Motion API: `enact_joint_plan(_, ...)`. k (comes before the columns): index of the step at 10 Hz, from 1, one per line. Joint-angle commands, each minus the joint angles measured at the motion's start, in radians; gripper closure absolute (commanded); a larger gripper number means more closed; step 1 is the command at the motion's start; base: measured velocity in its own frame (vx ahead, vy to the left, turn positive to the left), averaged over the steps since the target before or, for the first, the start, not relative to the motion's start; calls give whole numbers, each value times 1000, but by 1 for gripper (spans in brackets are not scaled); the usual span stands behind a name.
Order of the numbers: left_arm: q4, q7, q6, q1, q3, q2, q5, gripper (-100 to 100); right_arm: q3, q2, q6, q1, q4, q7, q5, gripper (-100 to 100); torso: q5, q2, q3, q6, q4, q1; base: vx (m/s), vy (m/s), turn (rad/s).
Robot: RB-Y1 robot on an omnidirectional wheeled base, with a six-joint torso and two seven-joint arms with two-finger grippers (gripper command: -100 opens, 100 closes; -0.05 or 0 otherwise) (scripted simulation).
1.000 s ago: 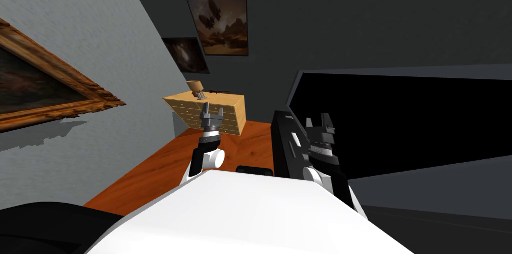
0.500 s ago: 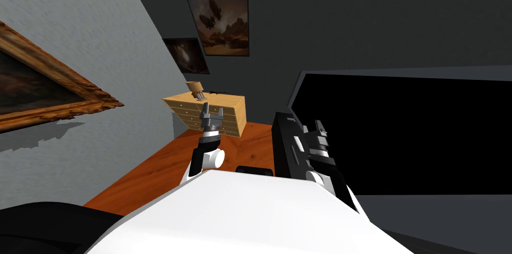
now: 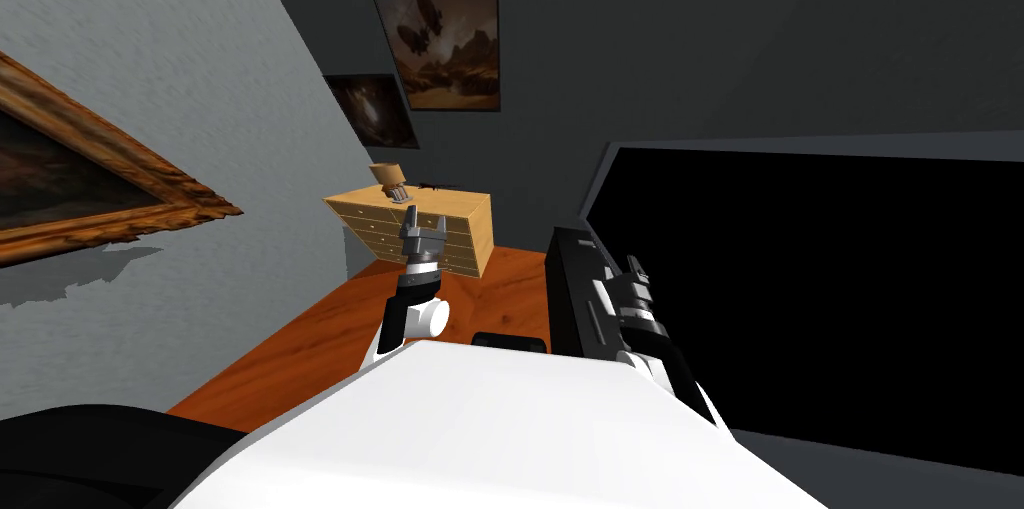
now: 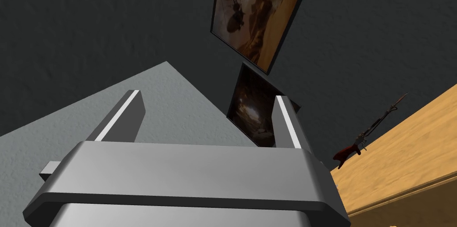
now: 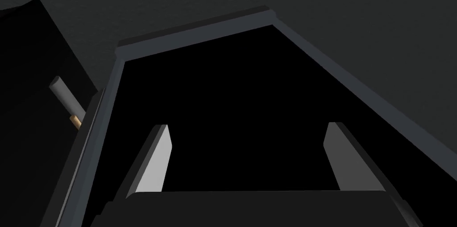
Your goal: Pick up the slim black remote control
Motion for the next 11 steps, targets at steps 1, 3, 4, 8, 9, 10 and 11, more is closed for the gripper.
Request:
enact_joint_plan(1, 0, 0, 0, 0, 0, 0, 0, 0, -11, 4, 39, 13, 50, -38, -32, -100, 0, 0, 0, 0, 0, 0, 125, -8, 35)
enact_joint_plan(3, 0, 0, 0, 0, 0, 0, 0, 0, -31, 7, 94, 28, 106, -84, -74, -100, 0, -2, -1, 0, 0, 0, 157, -3, 37)
enact_joint_plan(4, 0, 0, 0, 0, 0, 0, 0, 0, -31, 7, 94, 28, 113, -84, -74, -100, 0, -3, -2, 0, -1, 0, 107, 4, 14)
enact_joint_plan(8, 0, 0, 0, 0, 0, 0, 0, 0, -60, 10, 179, 50, 210, -157, -140, -100, 0, 2, 1, 0, 0, 1, 88, 2, 27)
enact_joint_plan(9, 0, 0, 0, 0, 0, 0, 0, 0, -60, 10, 179, 50, 210, -157, -140, -100, 0, 0, 0, 0, 0, 0, 91, 1, 16)
enact_joint_plan(10, 0, 0, 0, 0, 0, 0, 0, 0, -70, 9, 209, 57, 245, -182, -162, -100, 0, 1, 1, 0, 0, 0, 87, -2, 24)
enact_joint_plan(11, 0, 0, 0, 0, 0, 0, 0, 0, -80, 8, 239, 64, 281, -206, -184, -100, 0, 2, 1, 0, 0, 0, 133, -6, 45)
